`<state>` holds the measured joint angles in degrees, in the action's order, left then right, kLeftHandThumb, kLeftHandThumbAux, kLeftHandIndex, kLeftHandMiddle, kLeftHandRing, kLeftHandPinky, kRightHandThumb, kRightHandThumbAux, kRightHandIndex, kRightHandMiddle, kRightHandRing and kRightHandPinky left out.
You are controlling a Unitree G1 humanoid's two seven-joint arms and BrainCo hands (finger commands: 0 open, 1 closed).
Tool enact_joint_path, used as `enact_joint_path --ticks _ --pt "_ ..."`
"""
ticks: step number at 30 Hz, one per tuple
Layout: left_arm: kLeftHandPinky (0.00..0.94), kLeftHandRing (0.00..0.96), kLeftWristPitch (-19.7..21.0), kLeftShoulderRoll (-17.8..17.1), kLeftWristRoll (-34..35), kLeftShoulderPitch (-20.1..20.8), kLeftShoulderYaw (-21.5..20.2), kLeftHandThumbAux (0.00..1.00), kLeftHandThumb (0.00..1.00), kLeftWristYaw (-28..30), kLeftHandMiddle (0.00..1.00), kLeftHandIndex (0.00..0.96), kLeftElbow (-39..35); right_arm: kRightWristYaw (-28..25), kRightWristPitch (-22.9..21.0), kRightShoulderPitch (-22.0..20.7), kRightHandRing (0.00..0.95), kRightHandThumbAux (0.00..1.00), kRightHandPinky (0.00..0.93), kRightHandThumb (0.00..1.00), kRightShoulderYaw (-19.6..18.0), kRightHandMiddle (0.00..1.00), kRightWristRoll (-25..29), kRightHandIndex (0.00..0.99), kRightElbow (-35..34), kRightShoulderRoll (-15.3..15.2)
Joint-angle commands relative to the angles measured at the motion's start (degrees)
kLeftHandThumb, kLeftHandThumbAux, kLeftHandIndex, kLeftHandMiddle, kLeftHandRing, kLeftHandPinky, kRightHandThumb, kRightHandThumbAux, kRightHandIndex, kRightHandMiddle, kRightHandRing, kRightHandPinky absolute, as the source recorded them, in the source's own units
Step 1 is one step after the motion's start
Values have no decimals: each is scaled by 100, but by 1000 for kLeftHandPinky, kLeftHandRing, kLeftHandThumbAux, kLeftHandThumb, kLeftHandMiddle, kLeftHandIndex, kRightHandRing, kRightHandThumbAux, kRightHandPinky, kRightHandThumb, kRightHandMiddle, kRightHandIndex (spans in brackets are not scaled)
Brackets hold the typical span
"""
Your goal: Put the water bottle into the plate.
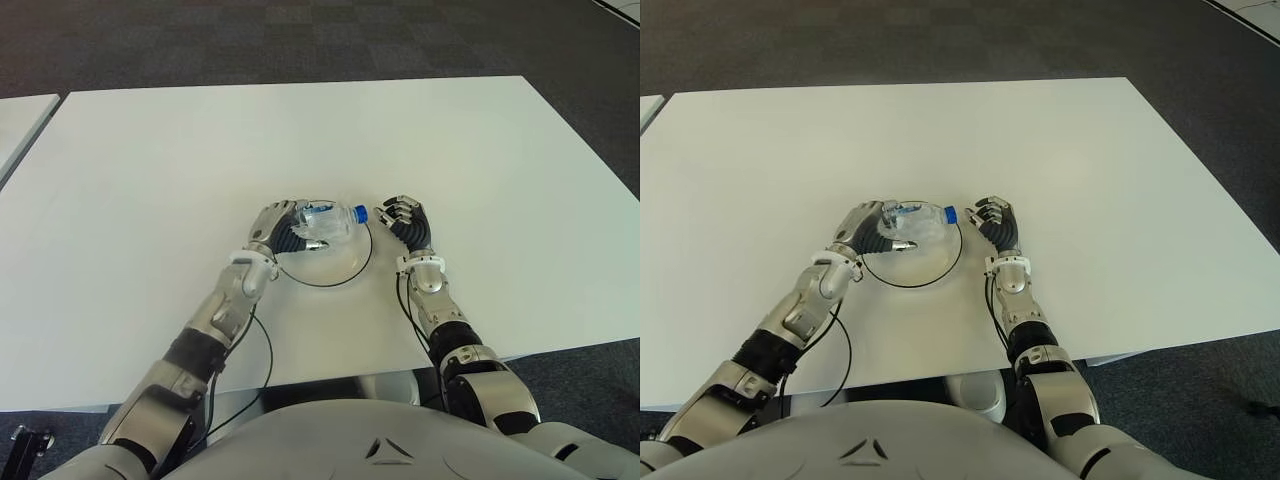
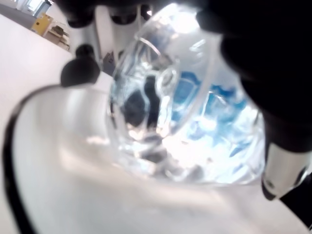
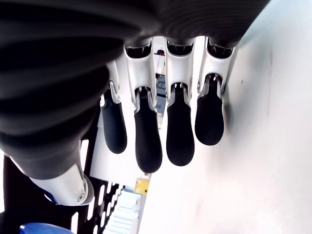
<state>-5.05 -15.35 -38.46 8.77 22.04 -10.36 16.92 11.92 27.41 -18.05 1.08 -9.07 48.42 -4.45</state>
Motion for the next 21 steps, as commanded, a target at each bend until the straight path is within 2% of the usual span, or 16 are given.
enact_joint_path --ticks 1,11,21 --pt "819 842 -120 -70 -227 191 120 671 849 -177 532 392 230 -18 -133 110 614 729 616 707 22 607 -24 433 112 24" --pt "805 814 -297 -165 -717 333 290 666 850 -803 543 404 708 6 -201 119 610 729 608 707 10 608 -15 433 72 51" --pt "697 736 -281 -116 -771 359 292 661 845 -1140 581 409 942 56 -220 129 605 730 608 706 21 598 -34 433 50 55"
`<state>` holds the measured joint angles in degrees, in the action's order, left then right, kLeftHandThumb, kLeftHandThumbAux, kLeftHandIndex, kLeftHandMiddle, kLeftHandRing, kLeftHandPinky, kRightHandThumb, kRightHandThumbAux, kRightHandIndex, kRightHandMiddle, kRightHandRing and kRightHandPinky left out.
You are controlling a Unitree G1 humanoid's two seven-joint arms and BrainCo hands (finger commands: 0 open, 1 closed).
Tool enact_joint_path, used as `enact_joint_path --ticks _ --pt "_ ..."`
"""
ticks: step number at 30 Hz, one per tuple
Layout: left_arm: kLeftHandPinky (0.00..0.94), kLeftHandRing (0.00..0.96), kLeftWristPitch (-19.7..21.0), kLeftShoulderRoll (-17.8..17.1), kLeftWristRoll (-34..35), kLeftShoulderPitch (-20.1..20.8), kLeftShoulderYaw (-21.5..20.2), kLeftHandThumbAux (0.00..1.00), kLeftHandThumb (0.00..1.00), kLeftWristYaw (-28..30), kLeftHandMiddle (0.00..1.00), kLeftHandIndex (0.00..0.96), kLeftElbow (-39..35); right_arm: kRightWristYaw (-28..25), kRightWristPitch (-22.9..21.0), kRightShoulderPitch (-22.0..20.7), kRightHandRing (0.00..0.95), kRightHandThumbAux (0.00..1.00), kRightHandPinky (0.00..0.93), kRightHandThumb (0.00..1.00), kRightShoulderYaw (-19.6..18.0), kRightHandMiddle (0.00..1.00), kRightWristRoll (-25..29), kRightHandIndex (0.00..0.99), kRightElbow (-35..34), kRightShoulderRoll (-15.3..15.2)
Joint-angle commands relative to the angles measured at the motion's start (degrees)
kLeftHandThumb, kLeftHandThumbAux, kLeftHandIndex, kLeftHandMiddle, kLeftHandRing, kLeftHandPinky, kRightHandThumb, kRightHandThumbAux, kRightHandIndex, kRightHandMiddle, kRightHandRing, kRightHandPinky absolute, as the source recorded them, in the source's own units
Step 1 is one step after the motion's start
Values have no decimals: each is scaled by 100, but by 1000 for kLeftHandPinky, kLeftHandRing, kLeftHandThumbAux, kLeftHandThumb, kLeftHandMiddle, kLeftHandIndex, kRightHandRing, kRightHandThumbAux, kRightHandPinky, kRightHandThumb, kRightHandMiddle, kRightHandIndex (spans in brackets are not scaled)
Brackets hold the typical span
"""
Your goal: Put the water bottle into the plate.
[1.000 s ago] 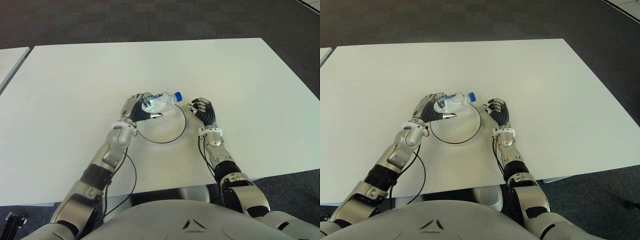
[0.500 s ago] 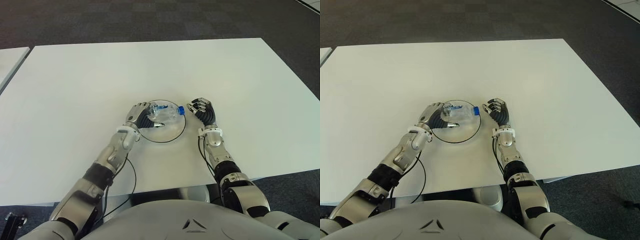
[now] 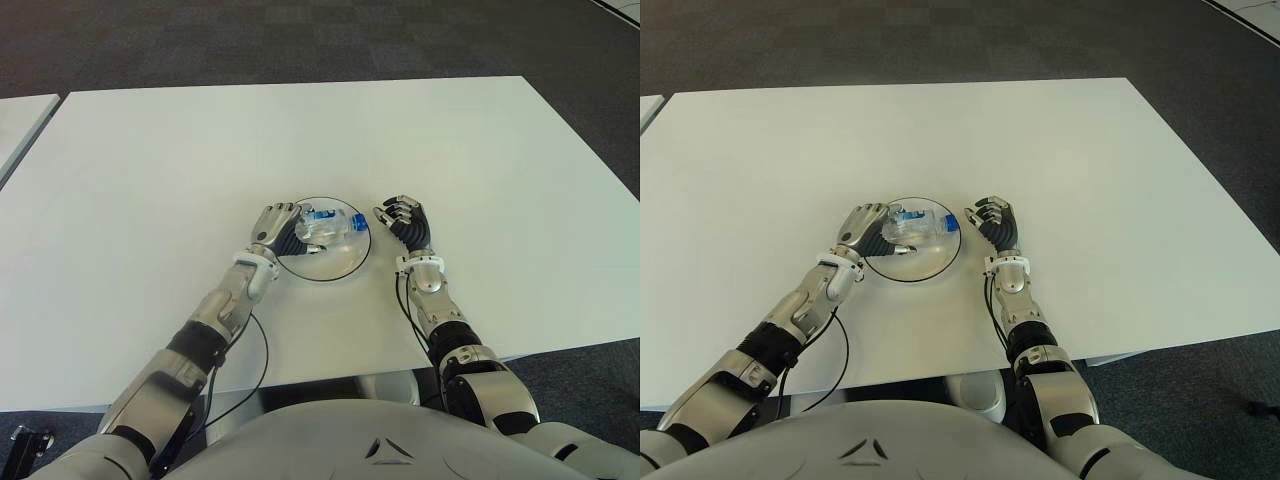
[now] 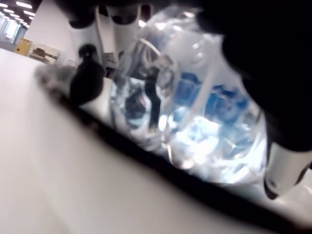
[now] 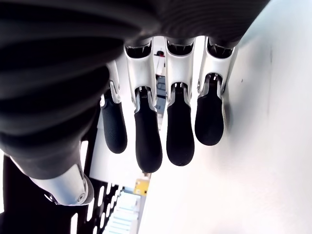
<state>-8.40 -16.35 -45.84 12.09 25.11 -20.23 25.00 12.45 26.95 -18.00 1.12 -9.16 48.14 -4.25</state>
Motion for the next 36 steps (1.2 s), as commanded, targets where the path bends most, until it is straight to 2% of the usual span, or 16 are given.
enact_joint_path --ticks 1,4,6,8,9,12,16,22,25,32,36 --pt "691 729 54 -12 -36 25 -13 662 845 -184 581 408 146 6 -179 125 605 730 607 706 17 597 -24 433 76 38" --pt "656 674 30 2 -64 18 -9 665 840 -367 564 396 208 13 -192 123 607 729 607 706 19 600 -21 433 80 46" --pt "582 570 25 2 -68 21 -1 668 836 -407 521 396 235 15 -192 118 610 729 607 707 20 605 -23 433 91 46" --pt "508 476 20 -6 -61 33 13 682 775 -410 440 406 280 18 -189 111 612 729 606 707 20 608 -24 433 108 43" --pt "451 417 17 -11 -56 41 19 627 727 -407 387 342 306 20 -188 108 612 729 604 707 20 611 -25 433 116 41" --pt "349 323 -34 -21 -27 91 31 569 661 -432 305 249 487 17 -190 101 613 729 600 707 18 615 -19 434 129 39" --pt "214 178 -77 0 -17 138 29 567 605 -512 171 144 640 -2 -197 89 615 729 602 707 5 617 7 434 158 46" --pt "61 37 -109 20 -103 160 52 590 556 -846 36 42 759 -3 -209 80 613 728 598 708 -4 618 18 434 173 53" --pt "19 12 -113 42 -130 148 60 591 537 -1046 11 13 770 -1 -217 81 612 728 598 708 -3 618 14 434 176 54" --pt "1 0 -218 170 -111 147 9 555 540 -1745 0 1 923 -23 -221 85 608 728 599 707 -9 614 26 434 182 47" --pt "0 0 -290 243 -115 187 3 546 481 -2208 0 0 1092 -56 -193 99 604 728 602 707 -7 605 33 434 157 37"
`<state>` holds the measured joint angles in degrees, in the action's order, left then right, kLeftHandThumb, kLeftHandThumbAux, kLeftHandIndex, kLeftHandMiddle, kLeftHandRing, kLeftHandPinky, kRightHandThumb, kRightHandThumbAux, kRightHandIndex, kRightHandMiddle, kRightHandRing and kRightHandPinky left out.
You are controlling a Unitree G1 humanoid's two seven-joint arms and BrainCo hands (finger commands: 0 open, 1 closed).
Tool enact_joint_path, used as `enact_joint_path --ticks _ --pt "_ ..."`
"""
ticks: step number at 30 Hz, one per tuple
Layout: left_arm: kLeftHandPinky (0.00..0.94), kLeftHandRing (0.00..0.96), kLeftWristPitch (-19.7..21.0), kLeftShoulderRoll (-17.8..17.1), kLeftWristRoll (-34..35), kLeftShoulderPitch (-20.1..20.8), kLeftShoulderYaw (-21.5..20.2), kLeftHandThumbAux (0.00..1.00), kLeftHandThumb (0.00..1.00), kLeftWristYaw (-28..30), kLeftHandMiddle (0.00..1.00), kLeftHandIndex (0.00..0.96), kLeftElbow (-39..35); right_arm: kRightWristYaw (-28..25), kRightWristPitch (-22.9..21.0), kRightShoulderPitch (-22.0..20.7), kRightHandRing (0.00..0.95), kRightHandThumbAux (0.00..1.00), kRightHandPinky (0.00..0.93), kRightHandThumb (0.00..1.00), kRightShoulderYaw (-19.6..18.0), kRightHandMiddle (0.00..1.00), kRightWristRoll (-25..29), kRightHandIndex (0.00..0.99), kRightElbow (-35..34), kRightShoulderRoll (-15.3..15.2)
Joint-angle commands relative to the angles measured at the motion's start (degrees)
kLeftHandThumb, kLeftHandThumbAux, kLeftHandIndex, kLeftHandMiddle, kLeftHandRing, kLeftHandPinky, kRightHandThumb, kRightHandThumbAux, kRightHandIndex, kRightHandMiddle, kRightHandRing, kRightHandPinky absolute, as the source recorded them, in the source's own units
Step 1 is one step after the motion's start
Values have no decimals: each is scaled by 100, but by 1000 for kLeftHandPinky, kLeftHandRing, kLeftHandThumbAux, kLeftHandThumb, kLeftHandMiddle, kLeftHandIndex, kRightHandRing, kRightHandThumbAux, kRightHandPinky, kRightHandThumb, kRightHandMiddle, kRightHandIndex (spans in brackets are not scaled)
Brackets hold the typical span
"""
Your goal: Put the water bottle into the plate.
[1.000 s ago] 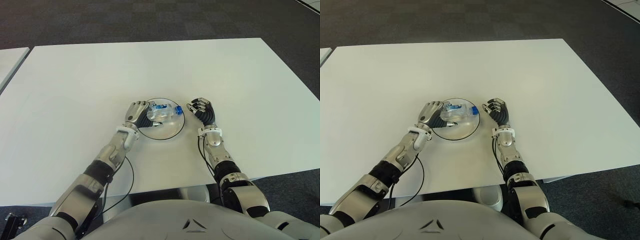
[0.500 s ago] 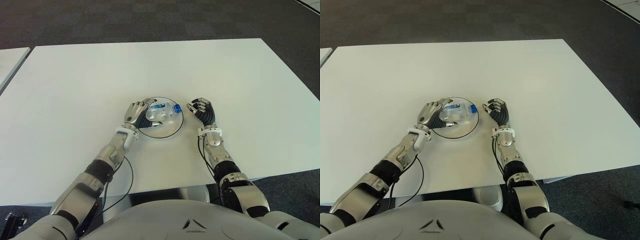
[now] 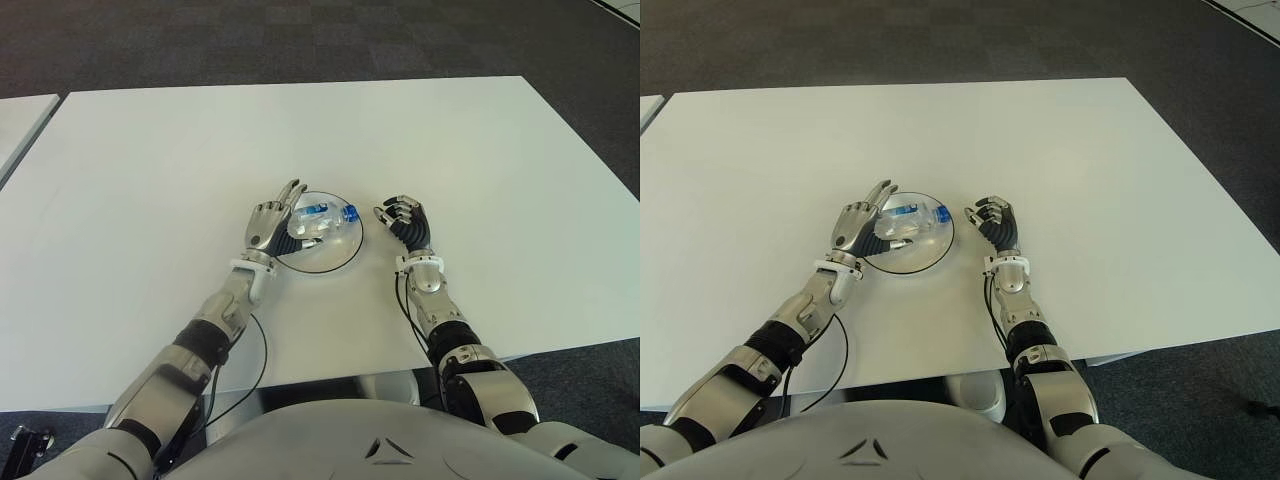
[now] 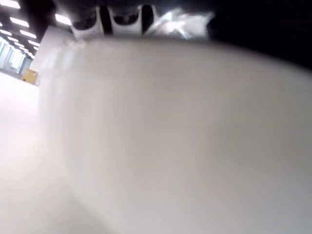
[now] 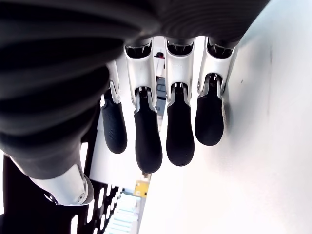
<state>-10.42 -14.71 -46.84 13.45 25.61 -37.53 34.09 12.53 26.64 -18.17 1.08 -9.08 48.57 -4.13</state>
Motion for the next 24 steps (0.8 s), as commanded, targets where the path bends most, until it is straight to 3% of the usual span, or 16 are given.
enact_joint_path --ticks 1,9,15,24 --pt "0 0 -99 98 -28 65 -45 546 463 -618 0 0 232 -69 -150 118 604 728 602 707 -2 603 23 434 110 22" --pt "0 0 -290 252 -40 186 -48 546 265 -1604 0 0 639 -44 -160 131 608 730 614 707 15 601 -16 433 77 11" --pt "0 0 -829 331 8 318 -62 519 144 -2469 0 0 1011 -95 -118 132 611 729 618 706 5 605 21 433 90 13" --pt "0 0 -1708 369 -17 585 4 512 68 -3520 0 0 1605 -67 -72 135 616 730 620 707 25 611 -25 434 101 -9"
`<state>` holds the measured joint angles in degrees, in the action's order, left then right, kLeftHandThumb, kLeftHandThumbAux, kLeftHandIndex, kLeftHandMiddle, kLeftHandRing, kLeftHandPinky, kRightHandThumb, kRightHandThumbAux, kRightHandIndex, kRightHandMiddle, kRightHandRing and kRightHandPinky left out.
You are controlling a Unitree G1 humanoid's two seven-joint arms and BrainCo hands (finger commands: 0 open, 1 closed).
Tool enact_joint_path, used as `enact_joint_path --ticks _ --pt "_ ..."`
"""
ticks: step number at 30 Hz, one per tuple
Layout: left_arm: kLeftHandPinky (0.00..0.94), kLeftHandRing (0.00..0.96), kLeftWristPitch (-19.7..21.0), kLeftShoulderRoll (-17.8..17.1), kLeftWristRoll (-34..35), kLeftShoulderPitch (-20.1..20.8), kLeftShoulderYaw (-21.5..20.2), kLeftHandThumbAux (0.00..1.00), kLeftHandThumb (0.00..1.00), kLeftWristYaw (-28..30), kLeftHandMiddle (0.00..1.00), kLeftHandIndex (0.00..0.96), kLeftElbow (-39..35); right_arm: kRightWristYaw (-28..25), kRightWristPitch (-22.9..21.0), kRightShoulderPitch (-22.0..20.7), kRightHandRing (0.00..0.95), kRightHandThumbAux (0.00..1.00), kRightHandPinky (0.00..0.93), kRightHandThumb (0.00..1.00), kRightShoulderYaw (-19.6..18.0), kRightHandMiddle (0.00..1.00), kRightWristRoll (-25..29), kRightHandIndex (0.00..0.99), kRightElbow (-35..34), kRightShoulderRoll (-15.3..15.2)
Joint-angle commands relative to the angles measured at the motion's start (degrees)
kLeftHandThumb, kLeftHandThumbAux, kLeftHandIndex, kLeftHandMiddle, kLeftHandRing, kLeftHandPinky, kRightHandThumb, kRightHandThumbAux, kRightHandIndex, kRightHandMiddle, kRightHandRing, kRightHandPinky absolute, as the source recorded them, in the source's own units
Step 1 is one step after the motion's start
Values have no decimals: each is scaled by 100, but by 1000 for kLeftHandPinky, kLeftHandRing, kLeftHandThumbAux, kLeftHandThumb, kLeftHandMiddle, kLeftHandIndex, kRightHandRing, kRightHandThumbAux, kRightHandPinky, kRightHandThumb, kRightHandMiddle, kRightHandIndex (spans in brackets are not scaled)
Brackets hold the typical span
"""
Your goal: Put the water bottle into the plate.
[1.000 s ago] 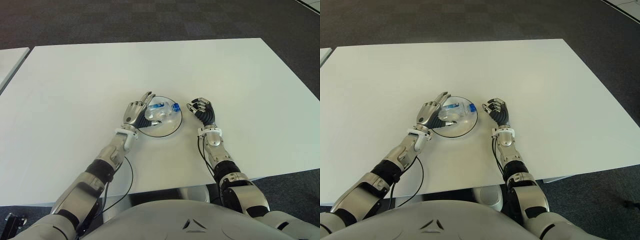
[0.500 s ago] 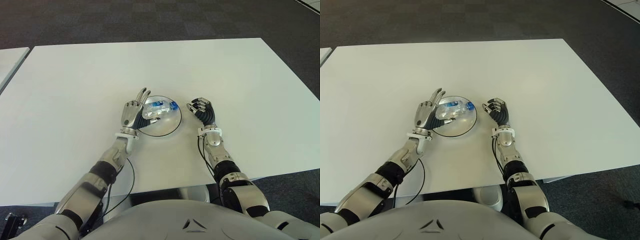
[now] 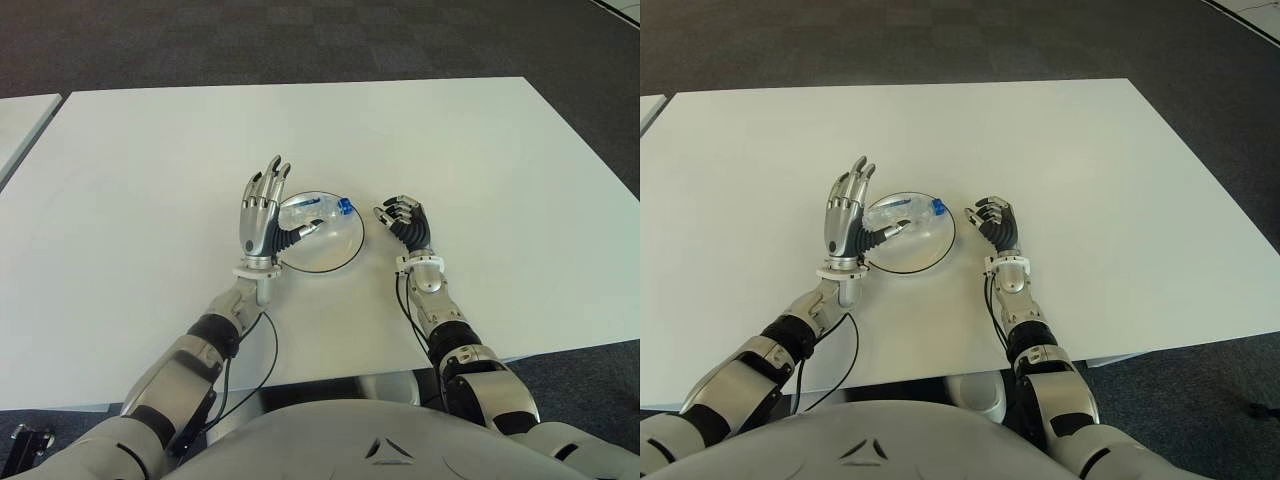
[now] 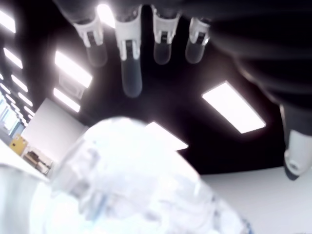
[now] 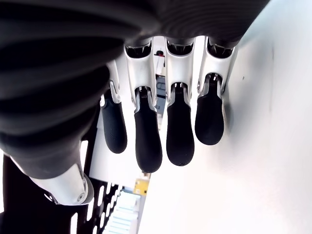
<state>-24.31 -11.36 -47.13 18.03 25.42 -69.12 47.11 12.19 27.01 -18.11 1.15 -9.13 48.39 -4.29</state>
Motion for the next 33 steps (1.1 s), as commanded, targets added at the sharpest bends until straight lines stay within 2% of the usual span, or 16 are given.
enact_joint_path --ticks 1,6,12,22,27,33 --pt "0 0 -366 40 8 150 28 513 61 -415 0 0 354 -33 -110 130 616 730 620 707 18 612 -21 434 119 6" --pt "0 0 -706 74 -4 291 34 521 19 -896 0 0 633 -49 -126 129 614 730 616 707 22 610 -19 434 122 -1" --pt "0 0 -1110 126 164 330 -44 531 2 -984 0 0 698 -67 -128 125 614 729 617 706 24 608 -17 433 125 -7" --pt "0 0 -1785 49 548 151 -208 567 0 -476 0 0 345 -64 -154 105 615 730 617 706 21 610 -19 433 137 -1" --pt "0 0 -2312 40 817 83 -415 566 0 -305 0 0 314 -75 -122 111 618 730 622 707 27 613 -21 434 131 -6" --pt "0 0 -3256 440 2013 -67 -974 512 0 491 0 0 464 -89 -162 105 620 729 625 707 28 616 -18 434 114 -1"
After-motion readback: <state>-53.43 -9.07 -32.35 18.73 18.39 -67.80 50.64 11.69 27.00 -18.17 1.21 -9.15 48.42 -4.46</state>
